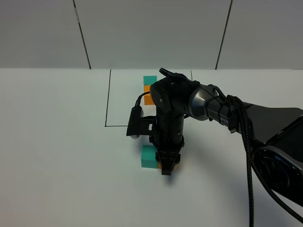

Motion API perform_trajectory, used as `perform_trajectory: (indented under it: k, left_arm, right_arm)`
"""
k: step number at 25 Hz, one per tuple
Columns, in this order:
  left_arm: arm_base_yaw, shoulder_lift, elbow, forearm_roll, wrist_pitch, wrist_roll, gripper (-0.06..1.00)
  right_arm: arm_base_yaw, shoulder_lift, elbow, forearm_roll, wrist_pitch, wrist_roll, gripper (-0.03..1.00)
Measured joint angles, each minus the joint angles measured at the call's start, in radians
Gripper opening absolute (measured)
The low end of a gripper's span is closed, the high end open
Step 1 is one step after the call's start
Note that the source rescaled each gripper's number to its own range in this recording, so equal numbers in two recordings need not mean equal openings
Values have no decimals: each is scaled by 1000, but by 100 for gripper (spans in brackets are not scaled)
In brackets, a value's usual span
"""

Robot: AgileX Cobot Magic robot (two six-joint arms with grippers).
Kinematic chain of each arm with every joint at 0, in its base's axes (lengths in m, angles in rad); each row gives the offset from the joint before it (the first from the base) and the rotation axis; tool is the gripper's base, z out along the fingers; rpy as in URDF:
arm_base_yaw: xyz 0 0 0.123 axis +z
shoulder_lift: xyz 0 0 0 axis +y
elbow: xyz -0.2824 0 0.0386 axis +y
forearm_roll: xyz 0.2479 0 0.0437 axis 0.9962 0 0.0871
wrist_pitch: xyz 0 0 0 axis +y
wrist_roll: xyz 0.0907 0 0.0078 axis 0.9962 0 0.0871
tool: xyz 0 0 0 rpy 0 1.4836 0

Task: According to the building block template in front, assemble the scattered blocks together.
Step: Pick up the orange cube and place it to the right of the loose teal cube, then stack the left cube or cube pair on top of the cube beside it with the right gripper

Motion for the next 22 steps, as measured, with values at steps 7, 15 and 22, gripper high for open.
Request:
perform_trajectory:
  k: [7,15,22]
  left_arm:
    - [0,0,0,0,0,0,51]
    - [0,0,0,0,0,0,51]
    - [0,0,0,0,0,0,51]
  right_arm:
    - [0,0,0,4,1,-3,10]
    - [1,-3,-14,12,16,25,99]
    - [-1,-161,-17,57,87,151,100]
